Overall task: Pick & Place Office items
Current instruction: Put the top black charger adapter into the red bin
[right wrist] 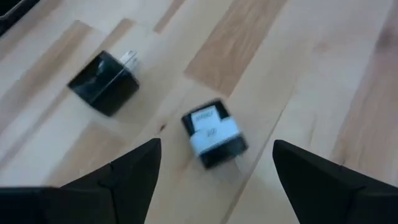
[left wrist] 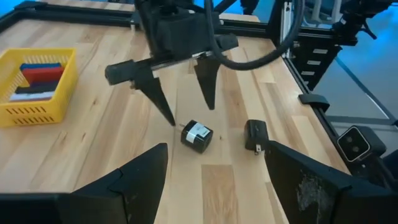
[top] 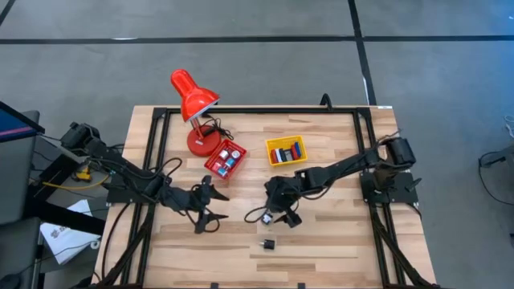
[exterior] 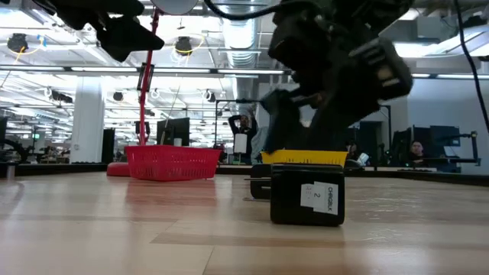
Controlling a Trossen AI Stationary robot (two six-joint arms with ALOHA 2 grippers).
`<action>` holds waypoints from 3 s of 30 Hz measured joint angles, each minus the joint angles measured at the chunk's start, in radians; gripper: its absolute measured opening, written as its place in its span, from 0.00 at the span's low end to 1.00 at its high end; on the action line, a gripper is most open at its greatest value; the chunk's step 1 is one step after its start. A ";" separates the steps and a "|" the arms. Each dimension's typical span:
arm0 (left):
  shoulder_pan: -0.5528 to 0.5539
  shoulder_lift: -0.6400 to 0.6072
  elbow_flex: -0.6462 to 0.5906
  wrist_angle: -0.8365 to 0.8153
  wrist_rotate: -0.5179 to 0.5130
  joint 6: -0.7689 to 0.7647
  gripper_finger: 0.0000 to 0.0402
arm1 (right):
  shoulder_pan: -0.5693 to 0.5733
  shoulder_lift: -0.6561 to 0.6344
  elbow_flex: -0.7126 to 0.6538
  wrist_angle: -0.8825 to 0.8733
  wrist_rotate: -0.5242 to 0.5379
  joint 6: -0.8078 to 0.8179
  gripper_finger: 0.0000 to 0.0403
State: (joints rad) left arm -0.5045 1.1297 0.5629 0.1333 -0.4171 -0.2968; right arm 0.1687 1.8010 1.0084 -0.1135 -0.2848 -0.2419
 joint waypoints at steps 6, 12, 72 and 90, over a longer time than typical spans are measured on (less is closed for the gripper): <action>0.000 0.000 0.000 -0.037 0.000 -0.075 0.65 | -0.002 0.053 0.000 0.048 -0.010 -0.133 0.75; 0.003 0.000 -0.001 -0.044 0.000 -0.079 0.65 | -0.009 0.084 0.003 0.070 -0.053 -0.133 0.75; 0.158 -0.002 -0.003 0.304 0.061 -0.654 0.65 | 0.046 -0.060 0.381 -0.070 0.627 0.179 0.36; 0.159 -0.002 -0.003 0.334 -0.061 -0.667 0.65 | 0.079 -0.061 0.382 -0.024 0.633 0.181 0.36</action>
State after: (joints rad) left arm -0.3457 1.1282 0.5598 0.4668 -0.4778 -0.9634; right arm 0.2474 1.7401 1.3903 -0.1379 0.3482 -0.0605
